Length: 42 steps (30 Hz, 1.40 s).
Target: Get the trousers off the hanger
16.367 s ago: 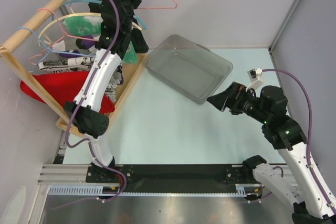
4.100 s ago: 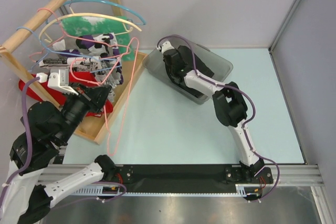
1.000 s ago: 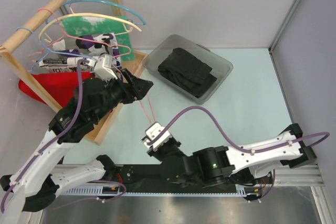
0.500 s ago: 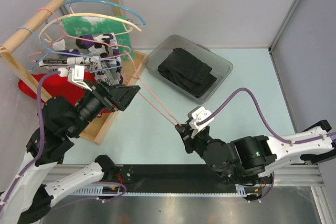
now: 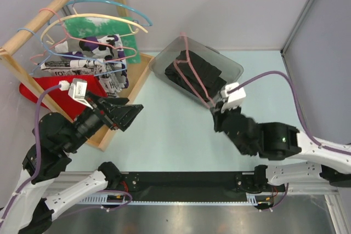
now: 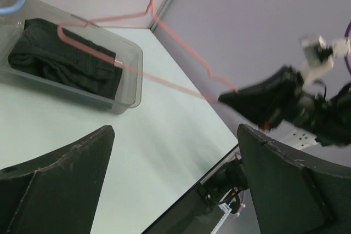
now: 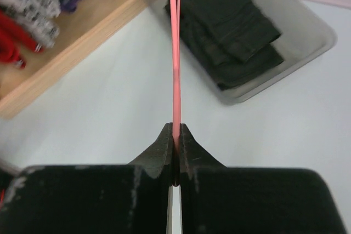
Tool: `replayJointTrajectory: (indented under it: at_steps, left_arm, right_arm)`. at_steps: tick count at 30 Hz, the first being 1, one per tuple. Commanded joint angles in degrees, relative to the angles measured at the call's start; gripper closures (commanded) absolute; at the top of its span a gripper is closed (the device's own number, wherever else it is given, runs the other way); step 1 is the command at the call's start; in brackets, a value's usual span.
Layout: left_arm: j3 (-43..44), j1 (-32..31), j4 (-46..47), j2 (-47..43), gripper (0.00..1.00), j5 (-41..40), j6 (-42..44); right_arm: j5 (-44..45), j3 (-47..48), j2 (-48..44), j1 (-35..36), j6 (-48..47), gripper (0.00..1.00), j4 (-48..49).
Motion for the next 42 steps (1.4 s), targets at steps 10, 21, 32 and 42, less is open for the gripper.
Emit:
replayJointTrajectory:
  at_steps: [10, 21, 32, 42]
  left_arm:
    - [-8.14, -0.01, -3.75, -4.93, 0.01, 0.72, -0.08]
    - [-6.30, -0.01, -3.93, -3.09, 0.04, 2.65, 0.37]
    - [-7.35, -0.01, -4.28, -3.70, 0.04, 1.77, 1.42]
    - [-9.72, -0.01, -3.40, -3.61, 0.04, 2.21, 0.98]
  right_arm:
    - [-54.09, 6.97, 8.09, -50.53, -25.47, 1.00, 28.43]
    - [-77.90, 26.72, 28.31, -59.24, -31.01, 1.00, 35.65]
    - [-92.87, 51.77, 49.58, -58.02, -33.11, 1.00, 30.13]
    - [-91.12, 72.72, 68.58, -54.68, -29.00, 1.00, 35.64]
